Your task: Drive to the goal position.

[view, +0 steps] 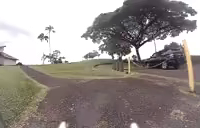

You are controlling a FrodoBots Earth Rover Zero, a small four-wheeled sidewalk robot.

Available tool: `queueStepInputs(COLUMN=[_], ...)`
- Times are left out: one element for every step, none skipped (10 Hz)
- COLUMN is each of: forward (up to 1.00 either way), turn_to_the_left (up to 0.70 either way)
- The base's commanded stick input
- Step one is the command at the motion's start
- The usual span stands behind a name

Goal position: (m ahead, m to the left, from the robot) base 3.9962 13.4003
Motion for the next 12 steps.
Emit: queueStepInputs(forward=[0.69,0.70,0.70,0.70,0.70,0.40,0.00,0.00,0.00,0.00,0.00,0.00], turn_to_the_left=[0.00,0.00,0.00,0.00,0.00,0.00,0.00,0.00,0.00,0.00,0.13,0.45])
